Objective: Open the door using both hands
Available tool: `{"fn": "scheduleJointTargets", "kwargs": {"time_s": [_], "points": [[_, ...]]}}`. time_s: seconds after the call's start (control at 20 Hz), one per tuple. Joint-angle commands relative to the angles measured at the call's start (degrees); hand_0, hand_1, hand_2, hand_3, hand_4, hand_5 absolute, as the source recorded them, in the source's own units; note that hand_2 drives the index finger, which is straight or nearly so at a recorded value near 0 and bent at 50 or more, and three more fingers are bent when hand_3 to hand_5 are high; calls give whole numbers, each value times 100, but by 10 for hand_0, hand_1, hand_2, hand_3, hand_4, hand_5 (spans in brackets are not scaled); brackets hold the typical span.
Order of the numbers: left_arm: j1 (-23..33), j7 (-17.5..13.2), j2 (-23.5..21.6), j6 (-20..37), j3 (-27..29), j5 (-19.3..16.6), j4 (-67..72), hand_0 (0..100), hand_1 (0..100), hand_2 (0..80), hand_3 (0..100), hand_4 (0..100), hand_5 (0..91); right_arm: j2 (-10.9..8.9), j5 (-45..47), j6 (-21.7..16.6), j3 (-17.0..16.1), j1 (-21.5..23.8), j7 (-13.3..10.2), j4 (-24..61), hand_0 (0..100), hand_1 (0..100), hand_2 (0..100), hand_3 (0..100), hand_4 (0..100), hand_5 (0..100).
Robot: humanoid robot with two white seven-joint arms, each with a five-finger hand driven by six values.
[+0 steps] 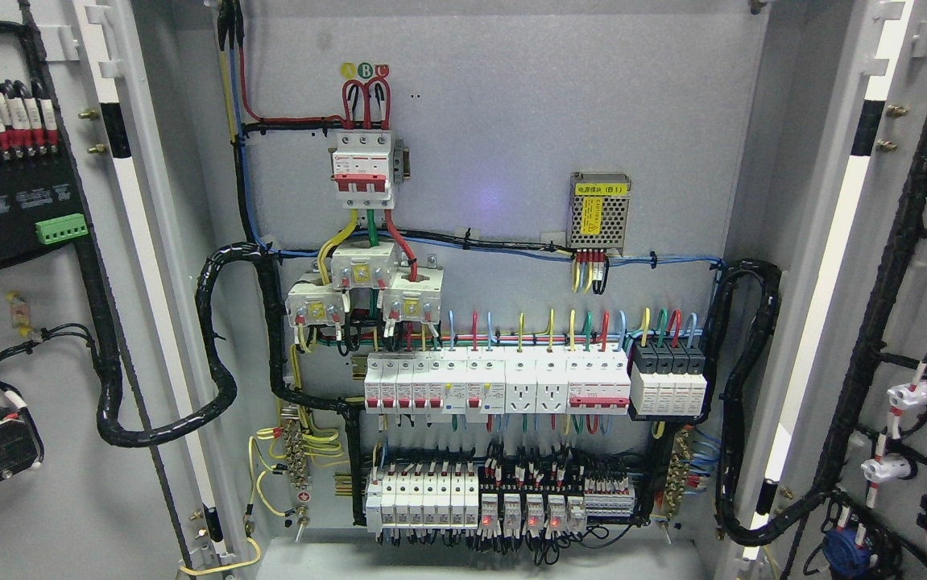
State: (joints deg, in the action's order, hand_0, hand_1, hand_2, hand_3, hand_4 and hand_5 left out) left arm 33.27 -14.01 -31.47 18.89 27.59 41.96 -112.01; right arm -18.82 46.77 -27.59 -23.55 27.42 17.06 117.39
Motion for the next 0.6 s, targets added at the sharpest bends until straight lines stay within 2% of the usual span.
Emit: {"fn": "scheduleJointTargets", "kwargs": {"time_s": [0.0,0.15,0.3,0.55], "points": [[303,-14,36,18,-350,-3,-189,0,0,0,0,0,0,-139,-2,-10,184,115,7,178,0,0,0,0,0,0],[321,-14,53,18,-500,-12,-172,0,0,0,0,0,0,-297,-10,-386,333,106,7,205,0,0,0,0,0,0],[487,-14,79,53,-597,-12,-154,0,0,0,0,0,0,-473,-19,-721,649,106,7,205,0,0,0,0,0,0],[646,-14,264,159,-904,-65,-32,0,0,0,0,0,0,-544,-107,-739,1238,123,7,170,0,0,0,0,0,0]]}}
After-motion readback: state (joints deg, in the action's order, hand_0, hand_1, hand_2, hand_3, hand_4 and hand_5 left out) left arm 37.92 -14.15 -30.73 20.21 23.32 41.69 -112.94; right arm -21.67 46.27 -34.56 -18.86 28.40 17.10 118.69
